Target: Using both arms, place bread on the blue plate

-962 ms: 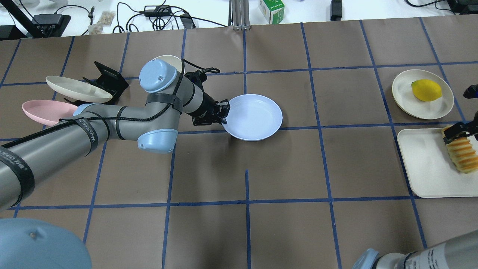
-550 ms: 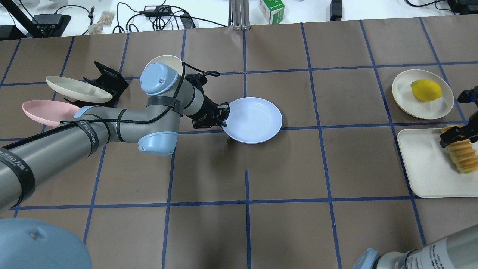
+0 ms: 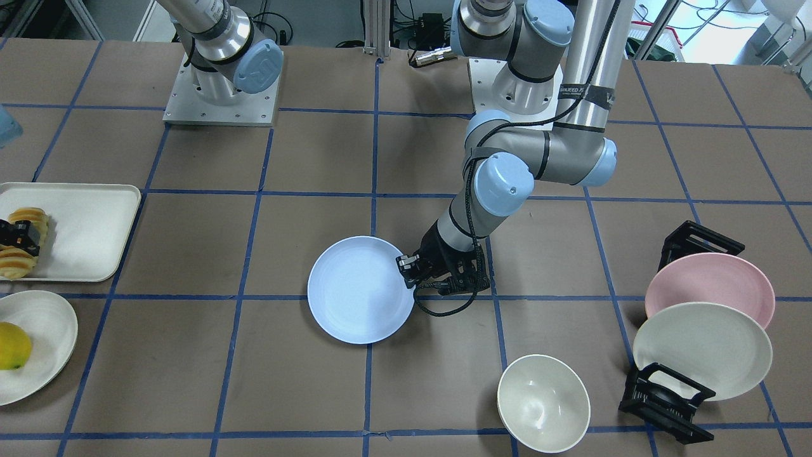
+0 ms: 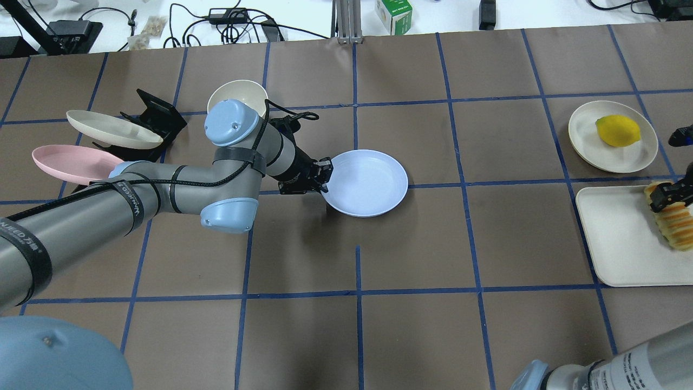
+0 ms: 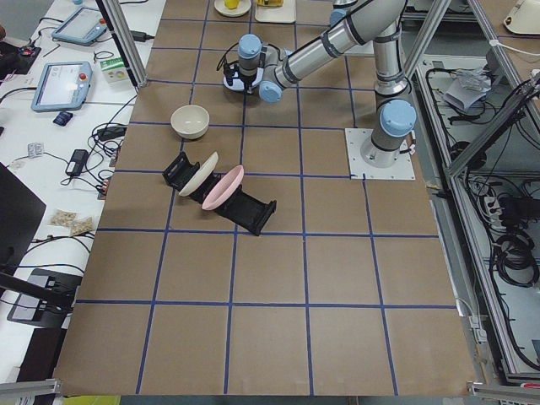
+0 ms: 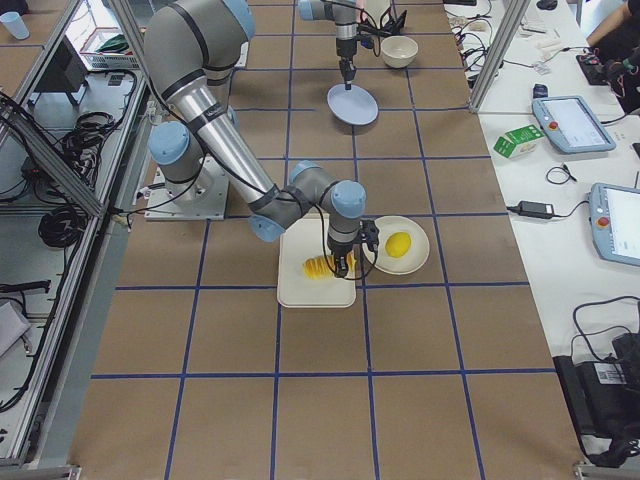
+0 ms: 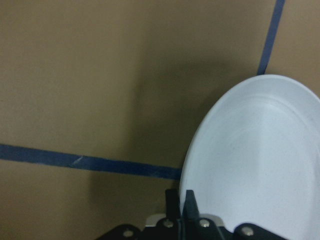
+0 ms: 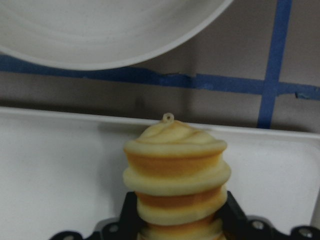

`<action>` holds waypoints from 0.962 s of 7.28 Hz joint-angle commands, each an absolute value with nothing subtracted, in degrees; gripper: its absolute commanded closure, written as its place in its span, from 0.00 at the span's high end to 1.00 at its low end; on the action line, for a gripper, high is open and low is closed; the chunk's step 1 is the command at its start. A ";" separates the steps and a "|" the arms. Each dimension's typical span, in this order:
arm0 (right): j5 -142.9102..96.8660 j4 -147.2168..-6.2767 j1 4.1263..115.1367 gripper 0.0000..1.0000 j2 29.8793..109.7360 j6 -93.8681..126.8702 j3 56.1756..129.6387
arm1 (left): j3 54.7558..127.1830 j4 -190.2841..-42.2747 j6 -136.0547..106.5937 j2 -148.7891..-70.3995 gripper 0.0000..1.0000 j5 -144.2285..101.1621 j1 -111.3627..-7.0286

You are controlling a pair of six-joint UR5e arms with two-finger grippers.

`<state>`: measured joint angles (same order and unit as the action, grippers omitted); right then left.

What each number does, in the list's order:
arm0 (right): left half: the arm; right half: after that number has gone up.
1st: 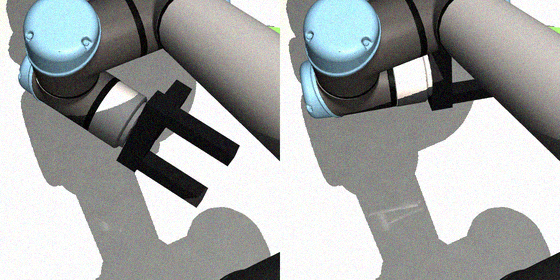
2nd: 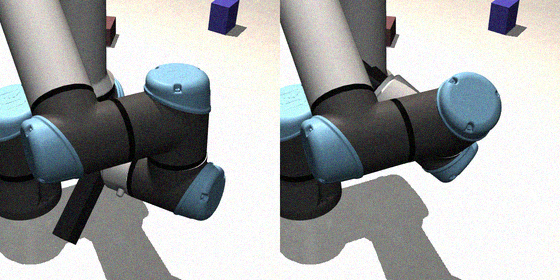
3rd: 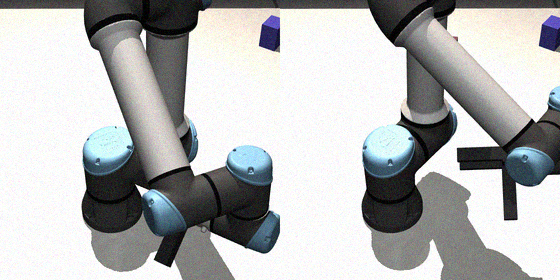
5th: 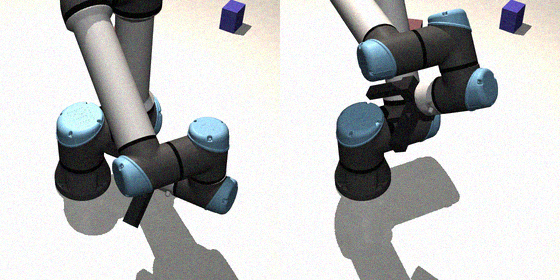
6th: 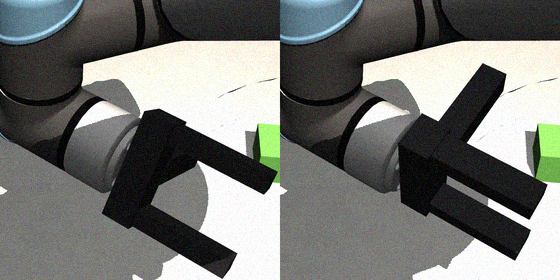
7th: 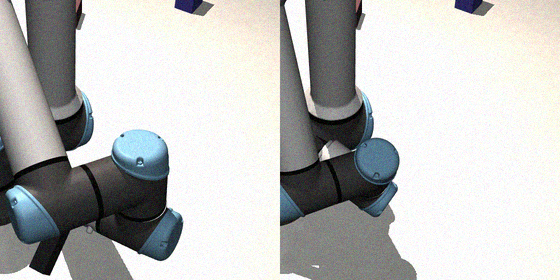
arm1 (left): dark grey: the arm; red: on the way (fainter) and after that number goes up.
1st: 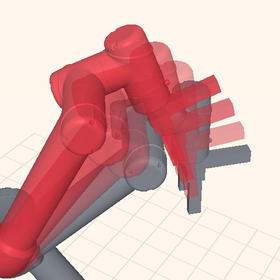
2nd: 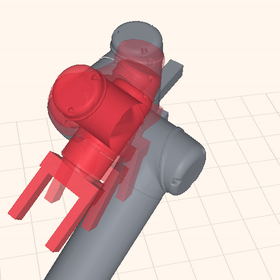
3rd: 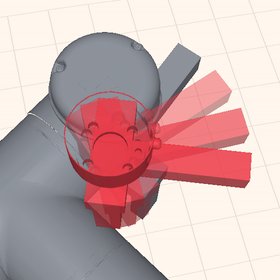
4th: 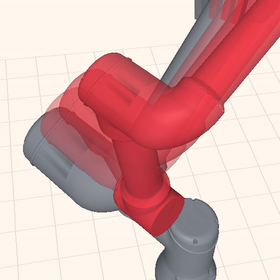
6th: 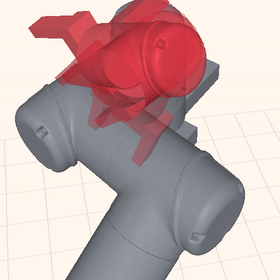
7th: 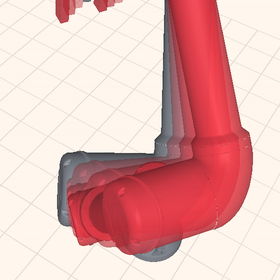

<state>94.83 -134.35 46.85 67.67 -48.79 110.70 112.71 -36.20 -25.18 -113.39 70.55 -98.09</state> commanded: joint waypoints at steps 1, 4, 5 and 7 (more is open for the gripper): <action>94.66 -133.86 46.85 0.08 68.29 -48.25 110.48 | 112.68 -36.21 -25.66 -113.47 0.70 70.31 -98.09; 93.79 -125.97 50.34 0.09 76.18 -44.23 107.23 | 110.06 -36.38 -26.55 -111.80 1.00 71.28 -97.13; 93.69 -126.21 52.71 0.09 76.72 -44.12 106.53 | 105.34 -39.26 -25.85 -111.36 1.00 71.11 -94.60; 90.03 -124.80 57.37 0.08 77.95 -40.02 106.00 | 95.24 -57.12 -13.01 -109.17 1.00 77.63 -91.16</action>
<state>92.71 -125.38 54.52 77.14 -42.58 106.33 101.34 -46.89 -21.19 -110.46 72.91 -93.45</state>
